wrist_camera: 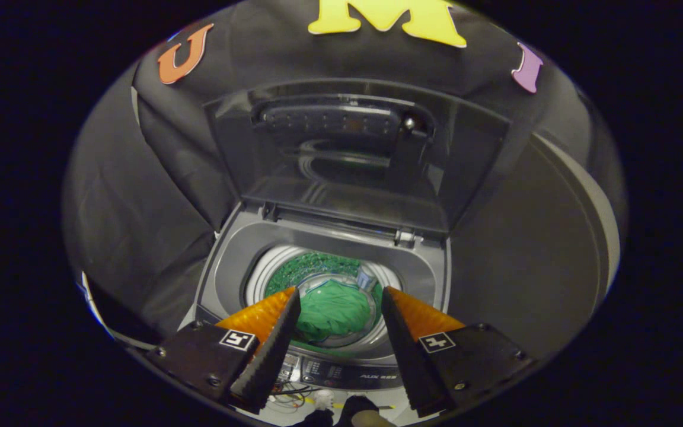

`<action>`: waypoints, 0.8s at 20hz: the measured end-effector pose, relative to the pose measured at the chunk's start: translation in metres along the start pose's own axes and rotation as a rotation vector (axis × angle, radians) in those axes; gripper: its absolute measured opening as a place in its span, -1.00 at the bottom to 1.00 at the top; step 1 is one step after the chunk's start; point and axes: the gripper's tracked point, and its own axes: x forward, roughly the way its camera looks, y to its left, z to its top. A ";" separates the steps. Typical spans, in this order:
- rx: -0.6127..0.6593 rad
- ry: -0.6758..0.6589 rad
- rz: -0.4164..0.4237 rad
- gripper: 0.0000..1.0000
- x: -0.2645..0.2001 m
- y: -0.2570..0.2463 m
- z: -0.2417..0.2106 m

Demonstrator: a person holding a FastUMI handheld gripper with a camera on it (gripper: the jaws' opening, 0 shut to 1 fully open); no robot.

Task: Put the clothes into the washing machine and then close the washing machine lid.

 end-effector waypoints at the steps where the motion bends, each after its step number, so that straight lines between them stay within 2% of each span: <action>1: -0.011 -0.023 -0.008 0.72 -0.005 -0.002 0.008; 7: -0.042 -0.154 -0.019 0.72 -0.037 -0.002 0.057; 16: 0.023 -0.267 0.012 0.72 -0.059 0.012 0.127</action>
